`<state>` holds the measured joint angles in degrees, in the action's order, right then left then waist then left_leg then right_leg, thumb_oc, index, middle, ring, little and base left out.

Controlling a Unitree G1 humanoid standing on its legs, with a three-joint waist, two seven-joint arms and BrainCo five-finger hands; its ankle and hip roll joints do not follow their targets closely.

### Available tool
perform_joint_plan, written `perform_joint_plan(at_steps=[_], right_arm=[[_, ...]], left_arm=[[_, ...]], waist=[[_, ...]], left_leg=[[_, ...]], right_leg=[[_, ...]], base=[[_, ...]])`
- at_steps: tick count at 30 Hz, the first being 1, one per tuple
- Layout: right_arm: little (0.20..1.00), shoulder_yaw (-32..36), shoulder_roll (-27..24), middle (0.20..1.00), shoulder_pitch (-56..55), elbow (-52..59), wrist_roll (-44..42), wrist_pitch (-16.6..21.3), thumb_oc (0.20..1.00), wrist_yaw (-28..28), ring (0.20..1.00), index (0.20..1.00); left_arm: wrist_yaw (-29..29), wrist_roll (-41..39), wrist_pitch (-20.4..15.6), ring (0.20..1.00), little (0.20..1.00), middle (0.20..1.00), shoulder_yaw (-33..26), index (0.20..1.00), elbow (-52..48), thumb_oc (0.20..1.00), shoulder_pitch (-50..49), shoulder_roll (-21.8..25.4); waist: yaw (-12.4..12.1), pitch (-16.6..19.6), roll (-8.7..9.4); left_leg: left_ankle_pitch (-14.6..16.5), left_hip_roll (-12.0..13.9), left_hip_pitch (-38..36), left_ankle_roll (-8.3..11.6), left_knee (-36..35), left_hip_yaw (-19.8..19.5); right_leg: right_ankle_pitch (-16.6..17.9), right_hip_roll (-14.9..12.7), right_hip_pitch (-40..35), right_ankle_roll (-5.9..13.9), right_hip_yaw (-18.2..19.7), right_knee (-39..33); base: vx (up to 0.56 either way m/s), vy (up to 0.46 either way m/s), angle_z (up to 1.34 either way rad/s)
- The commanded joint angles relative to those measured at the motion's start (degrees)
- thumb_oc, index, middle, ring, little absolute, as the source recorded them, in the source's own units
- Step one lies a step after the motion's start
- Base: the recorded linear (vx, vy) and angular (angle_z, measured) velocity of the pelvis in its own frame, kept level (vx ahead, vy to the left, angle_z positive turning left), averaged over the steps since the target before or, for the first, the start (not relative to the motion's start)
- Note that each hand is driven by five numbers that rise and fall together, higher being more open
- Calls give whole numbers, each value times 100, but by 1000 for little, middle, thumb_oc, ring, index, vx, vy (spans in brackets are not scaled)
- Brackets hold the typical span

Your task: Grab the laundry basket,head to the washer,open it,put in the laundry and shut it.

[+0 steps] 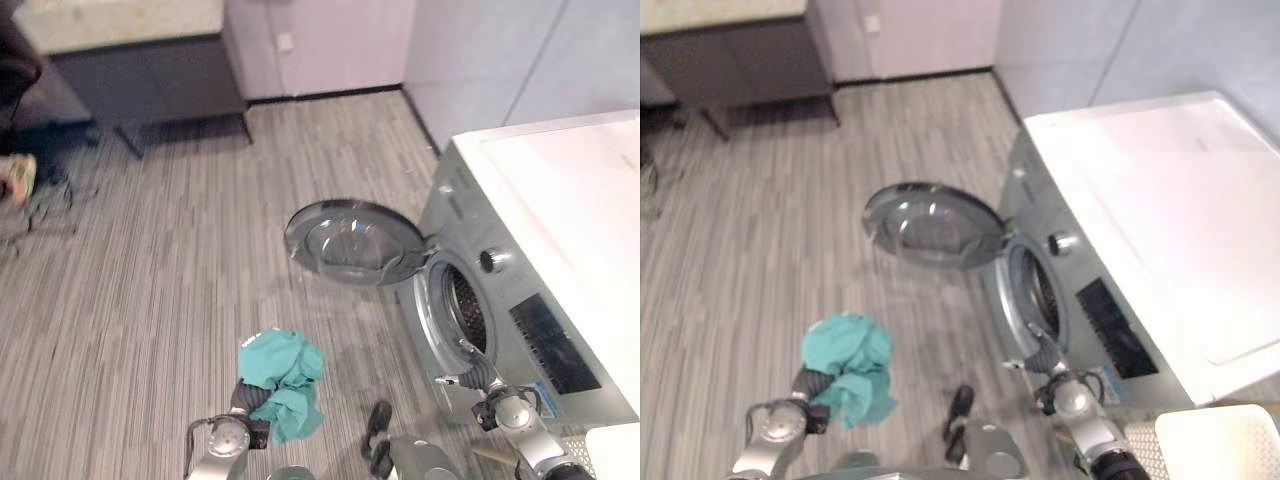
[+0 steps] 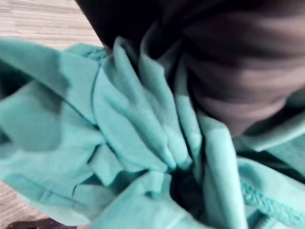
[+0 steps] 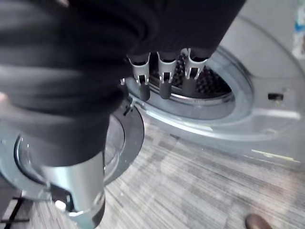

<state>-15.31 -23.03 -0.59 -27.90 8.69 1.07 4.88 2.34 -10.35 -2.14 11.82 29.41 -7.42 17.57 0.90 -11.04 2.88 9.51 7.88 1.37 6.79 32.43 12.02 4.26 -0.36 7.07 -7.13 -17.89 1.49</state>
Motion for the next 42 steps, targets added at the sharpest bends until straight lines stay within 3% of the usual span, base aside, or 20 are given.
perform_joint_plan(at_steps=[1, 4, 9, 11, 13, 16, 20, 21, 22, 24, 25, 27, 29, 30, 35, 37, 38, 41, 42], right_arm=[[1000, -10, -114, 1000, -75, 87, -39, 141, 1000, 71, 1000, 1000], [1000, -7, -109, 1000, -83, 44, -72, 155, 1000, 75, 1000, 1000], [1000, -86, -67, 1000, -28, -242, -78, 174, 1000, 141, 1000, 1000], [1000, -129, -58, 1000, 20, -337, -63, 180, 1000, 138, 1000, 1000], [1000, -169, -59, 1000, 72, -416, -31, 184, 1000, 104, 1000, 1000], [1000, -206, 1, 1000, 132, -549, 10, 174, 1000, 71, 1000, 1000], [1000, -205, 1, 1000, 132, -547, 10, 172, 1000, 70, 1000, 1000], [1000, -227, 152, 1000, 274, -512, 1, 129, 1000, 86, 1000, 1000], [1000, -242, 245, 1000, 356, -451, 1, 174, 1000, 114, 1000, 1000], [1000, -244, 295, 1000, 347, -419, 23, 232, 1000, 118, 1000, 1000], [1000, -244, 296, 1000, 349, -418, 23, 232, 1000, 117, 1000, 1000], [1000, -288, 304, 1000, 355, -402, 69, 260, 1000, 123, 1000, 1000], [1000, -284, 310, 1000, 331, -411, 106, 232, 1000, 130, 1000, 1000], [1000, -199, 260, 1000, 237, -409, 70, 239, 1000, 252, 1000, 1000], [1000, -35, 96, 1000, 185, -438, -73, 235, 1000, 365, 1000, 1000], [1000, -22, 24, 1000, 268, -497, -149, 223, 1000, 421, 1000, 1000], [1000, 21, 0, 1000, 307, -551, -247, 251, 1000, 479, 1000, 1000], [1000, 82, -12, 1000, 412, -612, -405, 296, 1000, 668, 1000, 1000], [1000, 34, 15, 1000, 552, -661, -493, 284, 1000, 751, 1000, 1000]], left_arm=[[59, 91, -241, 200, 200, 200, -161, 200, -295, 200, 123, 225], [81, 108, -264, 200, 200, 200, -165, 200, -289, 200, 105, 226], [203, 36, -314, 200, 200, 200, -59, 200, -211, 200, 137, 164], [265, -10, -343, 200, 200, 200, -16, 200, -117, 200, 190, 116], [276, -38, -360, 200, 200, 200, 34, 200, -102, 200, 218, 105], [190, 49, -344, 200, 200, 200, 221, 200, 57, 200, 314, 153], [190, 49, -347, 200, 200, 200, 222, 200, 60, 200, 316, 153], [251, 155, -382, 200, 200, 200, 362, 200, -89, 200, 625, 382], [317, 170, -422, 200, 200, 200, 329, 200, -196, 200, 758, 449], [347, 228, -445, 200, 200, 200, 298, 200, -230, 200, 801, 437], [347, 228, -445, 200, 200, 200, 298, 200, -230, 200, 803, 437], [374, 205, -457, 200, 200, 200, 216, 200, -313, 200, 722, 386], [426, 159, -444, 200, 200, 200, 137, 200, -290, 200, 693, 358], [518, 152, -464, 200, 200, 200, 86, 200, -160, 200, 732, 255], [611, 19, -455, 200, 200, 200, 41, 200, -108, 200, 751, 122], [670, -77, -473, 200, 200, 200, 51, 200, -64, 200, 841, 102], [731, -128, -489, 200, 200, 200, 105, 200, -70, 200, 939, 92], [980, -236, -552, 200, 200, 200, 119, 200, -161, 200, 1244, 151], [1160, -261, -619, 200, 200, 200, 111, 200, -244, 200, 1426, 210]], waist=[[77, -54, 342], [21, -91, 306], [-136, -252, 90], [-166, -248, 15], [-145, -196, -73], [10, -103, -95], [-17, -107, -90], [184, -299, -96], [99, -399, -130], [38, -428, -183], [41, -413, -184], [-59, -413, -176], [-100, -361, -171], [1, -296, -113], [50, -316, -157], [1, -414, -73], [-27, -489, -47], [5, -883, 15], [-17, -1065, 53]], left_leg=[[-51, -237, 318, -363, -1350, 55], [-225, -345, 368, -329, -1803, -262], [-933, -402, 733, -177, -2565, -1537], [-995, -483, 776, -146, -2664, -2101], [-972, -559, 773, -153, -2711, -2376], [-820, -576, 539, -294, -2726, -1940], [-815, -574, 528, -298, -2727, -1912], [-588, -657, 431, -559, -2687, -1029], [-522, -563, 404, -598, -2719, -642], [-532, -510, 326, -610, -2805, -327], [-546, -511, 347, -611, -2810, -330], [-562, -482, 196, -633, -2947, 20], [-470, -456, -3, -584, -3082, 226], [-390, -476, 41, -548, -2958, 350], [-182, -297, 218, -446, -2298, 336], [-279, -350, 574, -402, -1912, 8], [-262, -473, 808, -346, -1888, -455], [-359, -414, 1383, -414, -1837, -610], [-159, -427, 1814, -469, -1401, -625]], right_leg=[[-680, -568, -595, 1138, -210, -323], [-710, -493, -678, 1173, 106, -358], [-990, -248, -770, 1142, 1012, 21], [-1069, -170, -721, 1131, 1410, 212], [-1127, -131, -674, 1173, 1718, 310], [-1107, -317, -600, 1307, 2128, 426], [-1110, -318, -596, 1310, 2156, 434], [-956, -500, -50, 1566, 2596, 809], [-880, -740, 235, 1555, 1761, 983], [-990, -976, 281, 1391, 664, 1170], [-972, -974, 295, 1390, 660, 1154], [-1067, -1067, 272, 1260, -187, 1344], [-1155, -1083, 210, 1320, -589, 1249], [-1051, -814, 39, 1336, -193, 612], [-969, -689, -127, 1267, -78, 268], [-895, -706, -24, 1157, -32, 278], [-940, -650, 44, 1136, 63, 291], [-998, -675, 767, 1110, 273, 1023], [-1149, -712, 1317, 1097, 445, 1620]], base=[[92, 89, -95], [128, 73, -101], [144, 125, -106], [148, 206, -111], [189, 291, -162], [161, 287, -142], [4, 168, -83], [-175, 557, -67], [-190, 600, -162], [-86, 139, -241], [-39, 82, -198], [11, 48, -101], [141, -99, -100], [138, -190, -98], [73, -90, -22], [-109, -41, -35], [-164, -34, -25], [-204, 52, -4], [-176, 79, -39]])
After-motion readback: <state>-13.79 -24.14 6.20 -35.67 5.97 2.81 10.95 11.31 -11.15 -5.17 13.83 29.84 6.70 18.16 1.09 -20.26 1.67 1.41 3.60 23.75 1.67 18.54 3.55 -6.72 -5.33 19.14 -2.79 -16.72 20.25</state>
